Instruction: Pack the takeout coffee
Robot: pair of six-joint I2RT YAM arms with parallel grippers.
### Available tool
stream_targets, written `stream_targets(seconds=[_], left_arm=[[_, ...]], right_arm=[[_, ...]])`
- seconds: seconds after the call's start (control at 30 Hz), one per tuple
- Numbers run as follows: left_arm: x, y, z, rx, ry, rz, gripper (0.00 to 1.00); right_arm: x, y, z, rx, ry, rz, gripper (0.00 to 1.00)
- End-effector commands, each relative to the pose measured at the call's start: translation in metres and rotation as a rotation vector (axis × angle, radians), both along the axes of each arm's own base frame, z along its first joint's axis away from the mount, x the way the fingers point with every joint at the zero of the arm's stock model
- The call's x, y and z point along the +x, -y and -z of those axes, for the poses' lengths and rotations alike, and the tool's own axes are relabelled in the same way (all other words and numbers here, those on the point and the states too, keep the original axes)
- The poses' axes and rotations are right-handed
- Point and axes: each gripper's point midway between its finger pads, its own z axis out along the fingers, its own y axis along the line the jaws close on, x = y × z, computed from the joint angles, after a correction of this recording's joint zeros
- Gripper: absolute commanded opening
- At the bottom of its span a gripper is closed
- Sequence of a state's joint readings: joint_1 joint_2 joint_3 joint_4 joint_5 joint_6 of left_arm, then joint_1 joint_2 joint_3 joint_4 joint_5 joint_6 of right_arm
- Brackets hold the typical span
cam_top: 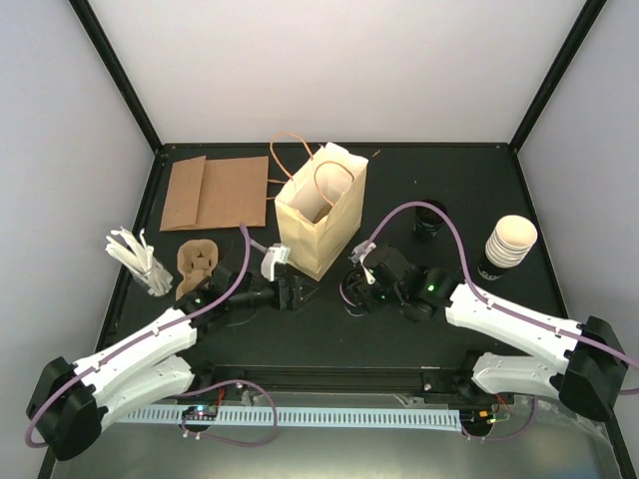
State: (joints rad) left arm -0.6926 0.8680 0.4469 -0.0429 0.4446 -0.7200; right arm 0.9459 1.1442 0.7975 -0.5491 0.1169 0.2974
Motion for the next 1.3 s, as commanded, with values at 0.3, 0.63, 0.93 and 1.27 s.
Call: stream_targets(seconds=[0.3,0.63,0.93,1.27], left_arm=[[0.009,0.016,-0.021,-0.049,0.031,0.020,0.92],[0.014,0.025,-0.015,-0.039,0.005,0.036,0.83],[0.023,0.022,-0.001,0.027,-0.036,-0.008,0.75],[0.021,0.000,-0.002,0.082,-0.019,-0.085,0.73]], right_arm=[[-0.001,-0.009,0.010,-0.055,0.009,-0.021,0.64],[-0.012,-0.011,0.038,-0.132,-0.101,-0.056,0.64],[-0.031,-0.013,0.053,-0.156,-0.195,-0.119,0.61],[-0.071,-0.035,0.046,-0.105,-0.280,-0.280,0.60]])
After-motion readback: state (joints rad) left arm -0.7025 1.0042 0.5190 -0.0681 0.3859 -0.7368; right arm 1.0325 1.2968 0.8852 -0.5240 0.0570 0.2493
